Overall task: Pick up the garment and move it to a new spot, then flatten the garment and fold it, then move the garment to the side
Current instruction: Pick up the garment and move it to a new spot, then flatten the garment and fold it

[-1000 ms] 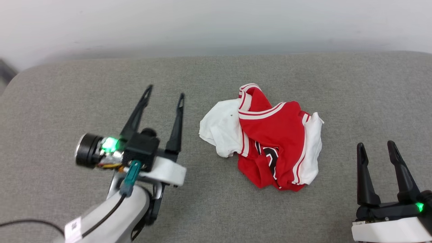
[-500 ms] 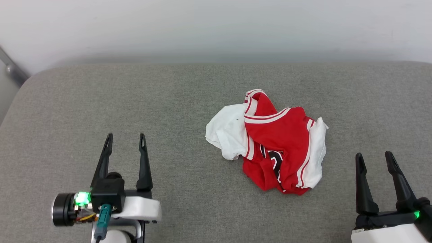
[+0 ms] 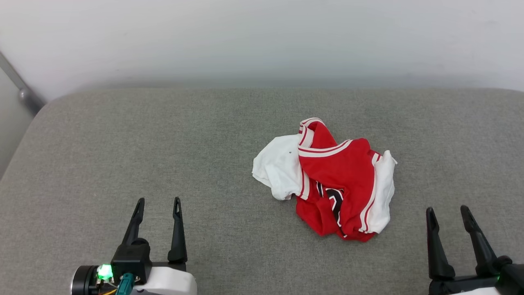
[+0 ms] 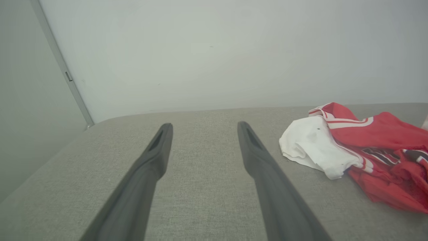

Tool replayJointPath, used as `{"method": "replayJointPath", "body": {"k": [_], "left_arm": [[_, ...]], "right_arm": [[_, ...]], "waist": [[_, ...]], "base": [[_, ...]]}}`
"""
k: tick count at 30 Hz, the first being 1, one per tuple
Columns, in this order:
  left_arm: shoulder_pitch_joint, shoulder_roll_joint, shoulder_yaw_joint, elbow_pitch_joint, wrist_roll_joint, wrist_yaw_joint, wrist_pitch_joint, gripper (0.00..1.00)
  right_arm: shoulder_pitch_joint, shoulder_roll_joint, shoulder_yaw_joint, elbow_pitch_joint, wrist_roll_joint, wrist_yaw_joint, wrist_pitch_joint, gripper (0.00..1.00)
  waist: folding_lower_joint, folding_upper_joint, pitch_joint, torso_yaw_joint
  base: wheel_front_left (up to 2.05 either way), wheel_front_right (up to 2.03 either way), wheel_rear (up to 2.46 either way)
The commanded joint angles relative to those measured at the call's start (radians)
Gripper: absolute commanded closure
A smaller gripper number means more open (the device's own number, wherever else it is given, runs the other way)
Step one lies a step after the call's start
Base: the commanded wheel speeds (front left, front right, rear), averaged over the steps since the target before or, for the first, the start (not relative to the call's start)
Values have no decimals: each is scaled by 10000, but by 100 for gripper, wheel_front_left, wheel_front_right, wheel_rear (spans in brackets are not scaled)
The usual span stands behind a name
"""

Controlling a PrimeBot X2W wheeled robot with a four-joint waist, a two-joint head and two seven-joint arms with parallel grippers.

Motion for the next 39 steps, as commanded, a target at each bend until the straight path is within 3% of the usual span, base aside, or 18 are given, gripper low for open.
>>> {"method": "replayJointPath", "body": {"k": [1, 17, 32, 39], "left_arm": [[134, -69, 82, 27, 65, -96, -25, 0], [809, -1002, 1201, 410, 1036, -1471, -26, 0], [924, -1469, 1834, 505, 1532, -2064, -26, 0], [893, -1592, 2070, 458, 1697, -2219, -26, 0]], "right_arm": [[144, 19, -15, 43, -8, -3, -20, 0], [578, 19, -39, 315, 184, -3, -20, 0], [545, 19, -34, 269, 296, -3, -20, 0], [-405, 21, -417, -425, 470, -3, -20, 0]], "waist": [[0, 0, -47, -8], [0, 0, -405, -19], [0, 0, -400, -11], [0, 0, -283, -86]], "base": [[0, 0, 0], [0, 0, 0], [0, 0, 0], [0, 0, 0]]}}
